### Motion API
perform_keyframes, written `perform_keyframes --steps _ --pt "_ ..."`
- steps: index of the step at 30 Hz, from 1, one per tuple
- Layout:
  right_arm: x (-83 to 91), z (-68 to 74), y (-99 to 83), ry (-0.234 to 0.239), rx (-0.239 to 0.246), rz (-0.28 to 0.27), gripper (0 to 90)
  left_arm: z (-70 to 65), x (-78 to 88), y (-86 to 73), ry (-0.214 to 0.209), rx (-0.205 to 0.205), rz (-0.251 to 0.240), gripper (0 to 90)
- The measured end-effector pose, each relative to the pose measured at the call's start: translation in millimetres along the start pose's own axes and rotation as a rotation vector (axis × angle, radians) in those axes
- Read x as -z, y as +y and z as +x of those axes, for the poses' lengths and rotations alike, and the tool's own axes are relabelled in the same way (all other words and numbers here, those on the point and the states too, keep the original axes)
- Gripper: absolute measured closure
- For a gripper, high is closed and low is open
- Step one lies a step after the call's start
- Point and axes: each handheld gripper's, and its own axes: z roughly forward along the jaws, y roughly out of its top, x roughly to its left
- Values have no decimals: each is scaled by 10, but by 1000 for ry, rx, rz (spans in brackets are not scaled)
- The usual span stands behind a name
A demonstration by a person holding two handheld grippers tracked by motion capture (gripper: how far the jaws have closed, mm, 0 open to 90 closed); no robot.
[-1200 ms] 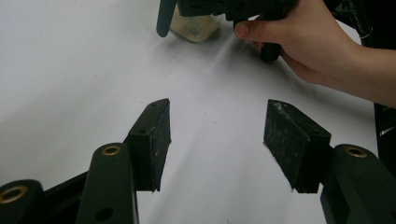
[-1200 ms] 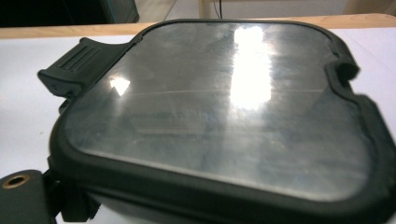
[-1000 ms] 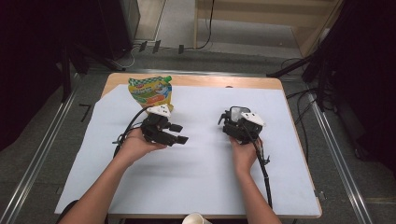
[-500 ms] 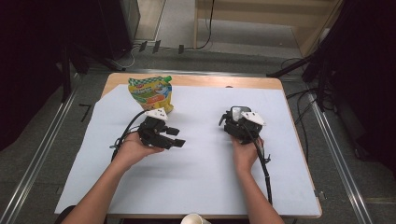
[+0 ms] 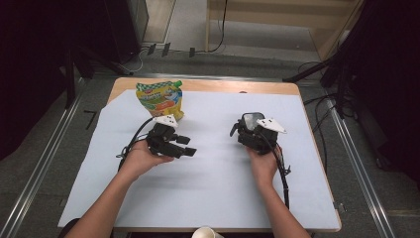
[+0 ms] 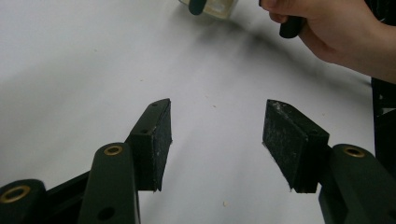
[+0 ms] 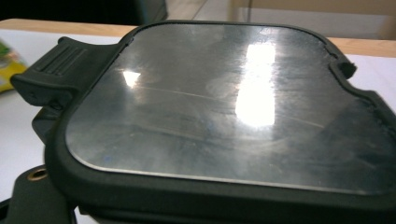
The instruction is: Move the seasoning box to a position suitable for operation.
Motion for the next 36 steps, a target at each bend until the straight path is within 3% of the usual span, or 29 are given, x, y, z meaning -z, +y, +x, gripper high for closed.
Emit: perform_keyframes --steps 1,2,3,6,7,12,14,23,36 --pt "41 17 11 29 8 5 148 1 -1 0 -2 5 -1 428" --pt "41 17 11 29 8 5 148 2 -3 0 1 12 1 428" --pt "102 57 23 61 30 17 149 3 -6 7 23 29 5 415" --pt "153 100 33 90 48 25 149 7 -11 9 27 38 1 407" --pt "195 147 36 120 58 35 150 10 -11 9 25 39 2 409" --pt "278 270 -3 180 97 41 151 12 -19 9 21 40 9 412" --pt "321 360 -78 231 106 45 151 9 -18 9 27 31 12 412" --pt "344 565 -212 323 152 73 153 13 -1 12 43 16 11 418" --pt "263 849 -319 397 221 104 154 14 15 10 58 -5 11 419"
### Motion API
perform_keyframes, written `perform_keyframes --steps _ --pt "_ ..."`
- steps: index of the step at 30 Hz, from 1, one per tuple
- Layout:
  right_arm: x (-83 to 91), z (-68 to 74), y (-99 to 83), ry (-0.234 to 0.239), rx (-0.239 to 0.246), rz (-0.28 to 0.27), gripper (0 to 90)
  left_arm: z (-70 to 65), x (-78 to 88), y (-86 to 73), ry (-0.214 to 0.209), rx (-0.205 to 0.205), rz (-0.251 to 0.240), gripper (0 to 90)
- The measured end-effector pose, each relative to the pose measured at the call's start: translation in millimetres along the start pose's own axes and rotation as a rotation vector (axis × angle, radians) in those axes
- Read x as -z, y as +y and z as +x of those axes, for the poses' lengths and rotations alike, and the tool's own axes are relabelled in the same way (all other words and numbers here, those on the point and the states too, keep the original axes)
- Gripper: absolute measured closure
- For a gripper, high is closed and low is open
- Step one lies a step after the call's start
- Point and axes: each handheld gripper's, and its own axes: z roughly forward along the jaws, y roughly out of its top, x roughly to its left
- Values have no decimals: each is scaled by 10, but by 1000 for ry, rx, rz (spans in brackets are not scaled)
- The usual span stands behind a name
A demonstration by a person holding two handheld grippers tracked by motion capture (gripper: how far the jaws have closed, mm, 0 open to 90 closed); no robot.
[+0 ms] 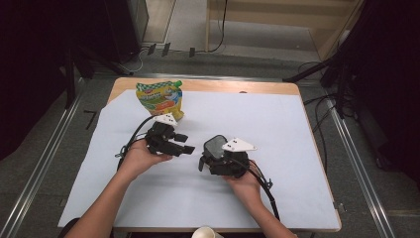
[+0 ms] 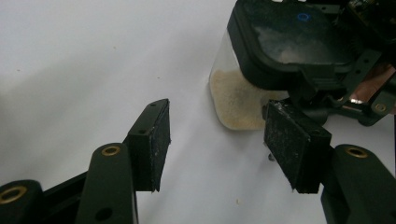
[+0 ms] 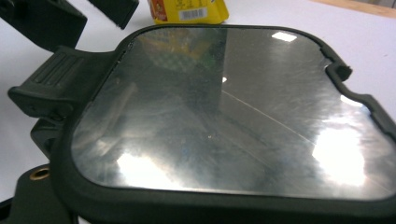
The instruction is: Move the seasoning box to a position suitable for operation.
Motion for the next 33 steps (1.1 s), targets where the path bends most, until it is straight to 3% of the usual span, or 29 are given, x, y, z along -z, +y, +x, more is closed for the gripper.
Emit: perform_keyframes --steps 7,15,18,20,26,30,31,32,33 --pt "-7 34 -52 -2 69 8 152 -16 -16 2 -7 -13 -3 422" --pt "31 -12 -51 43 35 49 118 -28 -33 6 -10 -18 -8 432" --pt "115 -5 -33 43 51 58 120 -26 -40 4 -19 -13 -3 464" --pt "199 -16 -30 56 33 65 120 -21 -40 10 -30 5 -6 472" --pt "431 -58 -39 85 11 98 144 -4 -84 2 -18 -6 12 521" --pt "558 -93 -47 91 8 105 160 28 -113 7 -31 -12 15 612" --pt "616 -144 -66 100 -2 119 254 33 -125 14 -36 -14 18 627" --pt "616 -144 -66 100 -2 119 254 30 -138 22 -37 -16 22 627" --pt "651 -180 -77 93 -9 127 394 28 -153 26 -42 -18 18 669"
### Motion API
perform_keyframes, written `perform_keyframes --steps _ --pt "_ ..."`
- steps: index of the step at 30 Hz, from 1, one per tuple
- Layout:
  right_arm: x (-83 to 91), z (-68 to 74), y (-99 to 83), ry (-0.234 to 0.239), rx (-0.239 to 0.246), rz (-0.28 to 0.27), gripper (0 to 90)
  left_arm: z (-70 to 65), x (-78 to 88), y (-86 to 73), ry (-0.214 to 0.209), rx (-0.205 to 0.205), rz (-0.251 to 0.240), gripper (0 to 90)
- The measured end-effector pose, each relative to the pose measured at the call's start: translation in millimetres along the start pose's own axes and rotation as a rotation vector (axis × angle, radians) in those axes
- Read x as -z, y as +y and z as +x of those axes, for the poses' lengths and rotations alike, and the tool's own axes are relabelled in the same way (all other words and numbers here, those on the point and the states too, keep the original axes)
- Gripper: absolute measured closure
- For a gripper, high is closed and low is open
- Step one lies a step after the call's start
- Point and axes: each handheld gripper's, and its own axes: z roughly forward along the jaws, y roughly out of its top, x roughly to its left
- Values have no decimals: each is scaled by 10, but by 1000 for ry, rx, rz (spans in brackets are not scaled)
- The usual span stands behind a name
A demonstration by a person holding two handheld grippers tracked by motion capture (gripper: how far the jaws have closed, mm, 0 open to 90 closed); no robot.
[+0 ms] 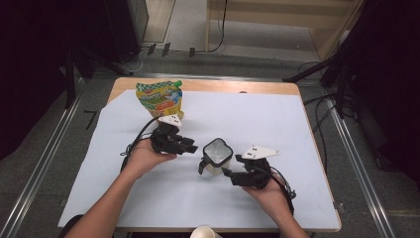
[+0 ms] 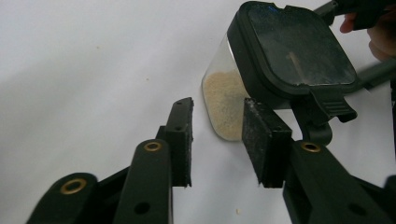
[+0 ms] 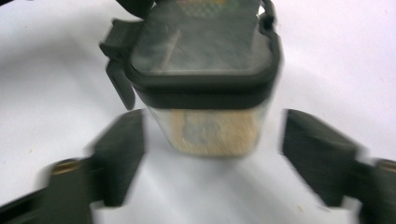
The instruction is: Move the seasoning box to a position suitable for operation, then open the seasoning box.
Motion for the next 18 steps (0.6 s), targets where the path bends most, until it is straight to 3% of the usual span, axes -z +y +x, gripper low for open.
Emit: perform_keyframes --steps 2,3,7,10,12,17,18 --pt "15 -14 0 3 -1 9 406 -10 -28 7 -11 -6 11 702" --pt "32 -26 10 -2 -2 12 479 -16 -39 7 -18 -6 23 728" --pt "73 -31 7 -22 7 -1 548 -20 -74 13 -46 1 40 791" --pt "73 -42 -10 -16 6 -1 571 -25 -86 22 -41 -3 38 832" --pt "64 -58 -5 -8 4 1 661 -30 -101 22 -33 -9 42 861" --pt "49 -101 5 20 -26 13 769 -36 -166 29 -21 -21 51 875" --pt "48 -106 5 20 -23 11 831 -35 -181 34 -19 -27 57 877"
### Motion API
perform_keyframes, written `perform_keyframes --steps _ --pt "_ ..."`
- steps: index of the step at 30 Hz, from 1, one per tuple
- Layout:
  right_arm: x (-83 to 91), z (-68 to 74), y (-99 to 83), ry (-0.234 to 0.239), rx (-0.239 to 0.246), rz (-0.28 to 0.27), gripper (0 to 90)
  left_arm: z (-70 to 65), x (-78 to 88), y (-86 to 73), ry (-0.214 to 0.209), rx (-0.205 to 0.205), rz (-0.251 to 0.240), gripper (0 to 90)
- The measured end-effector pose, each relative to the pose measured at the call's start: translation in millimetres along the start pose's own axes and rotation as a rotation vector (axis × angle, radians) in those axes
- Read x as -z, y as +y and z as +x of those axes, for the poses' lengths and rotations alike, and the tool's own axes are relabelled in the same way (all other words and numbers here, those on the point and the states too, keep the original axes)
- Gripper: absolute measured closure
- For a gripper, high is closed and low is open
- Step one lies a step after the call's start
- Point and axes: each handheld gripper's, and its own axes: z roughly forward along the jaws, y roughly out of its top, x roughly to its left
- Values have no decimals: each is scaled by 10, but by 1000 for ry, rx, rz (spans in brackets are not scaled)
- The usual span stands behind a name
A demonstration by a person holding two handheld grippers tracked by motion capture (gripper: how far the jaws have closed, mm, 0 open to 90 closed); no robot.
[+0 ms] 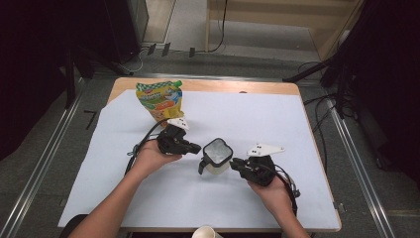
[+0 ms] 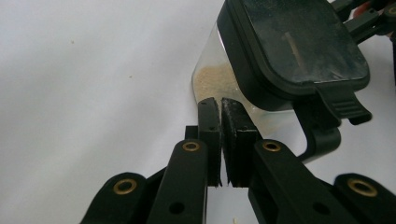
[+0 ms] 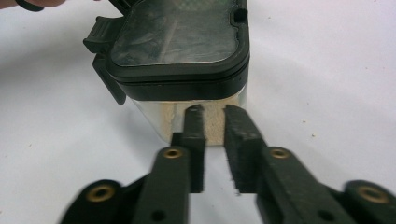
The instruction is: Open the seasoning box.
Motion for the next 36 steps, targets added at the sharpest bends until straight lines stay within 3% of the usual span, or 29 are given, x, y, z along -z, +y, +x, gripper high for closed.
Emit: perform_keyframes --steps 4,8,15,22,36 --pt "7 8 6 -3 -9 -2 900 -29 -57 14 -6 -4 -3 881" --pt "-1 16 15 3 -2 -13 900 -53 -89 21 8 -18 6 890" --pt "1 12 12 1 -1 -14 900 -21 -89 13 -29 11 4 900" --pt "-6 0 8 -4 -7 -7 900 -49 -90 15 -25 1 8 900" --pt "-50 -120 43 -49 -64 -18 900 -140 -127 27 -36 -39 19 900"
